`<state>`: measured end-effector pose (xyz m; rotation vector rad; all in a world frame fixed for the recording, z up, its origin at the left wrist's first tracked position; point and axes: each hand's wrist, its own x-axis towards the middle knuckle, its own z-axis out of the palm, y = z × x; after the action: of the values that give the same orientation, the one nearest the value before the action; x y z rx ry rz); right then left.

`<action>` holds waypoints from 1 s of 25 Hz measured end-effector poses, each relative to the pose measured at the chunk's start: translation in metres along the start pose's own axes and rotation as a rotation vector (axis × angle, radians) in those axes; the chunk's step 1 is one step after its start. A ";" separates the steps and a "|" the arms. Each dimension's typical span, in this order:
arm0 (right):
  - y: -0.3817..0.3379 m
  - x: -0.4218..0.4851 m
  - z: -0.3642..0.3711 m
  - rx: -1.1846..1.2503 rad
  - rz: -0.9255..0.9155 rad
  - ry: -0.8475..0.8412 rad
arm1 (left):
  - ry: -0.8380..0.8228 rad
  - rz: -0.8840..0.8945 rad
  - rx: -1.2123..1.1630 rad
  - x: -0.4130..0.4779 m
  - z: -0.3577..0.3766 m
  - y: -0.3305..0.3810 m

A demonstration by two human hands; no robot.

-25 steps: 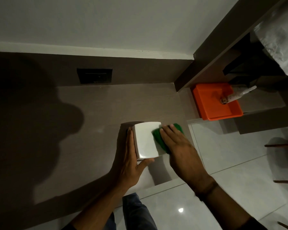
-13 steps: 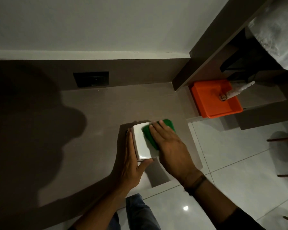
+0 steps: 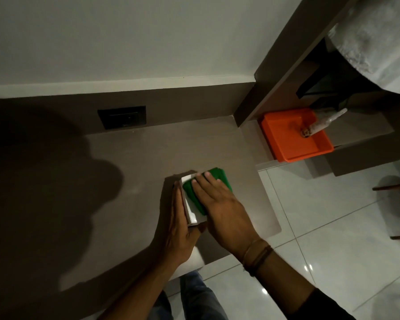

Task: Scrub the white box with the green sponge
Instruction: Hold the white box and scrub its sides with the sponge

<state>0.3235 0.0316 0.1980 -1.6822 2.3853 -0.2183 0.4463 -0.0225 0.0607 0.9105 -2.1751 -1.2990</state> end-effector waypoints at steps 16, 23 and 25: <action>0.094 -0.089 0.039 0.835 0.580 0.357 | -0.272 0.306 0.977 0.028 -0.008 0.067; 0.115 -0.065 0.075 1.189 0.589 0.288 | -0.299 0.271 0.979 0.029 -0.013 0.080; 0.116 -0.060 0.081 1.291 0.617 0.254 | -0.322 0.279 1.011 0.029 -0.014 0.077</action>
<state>0.2586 0.1267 0.0968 -0.3294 1.9103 -1.4796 0.4121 -0.0258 0.1370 0.6773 -3.1183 -0.1396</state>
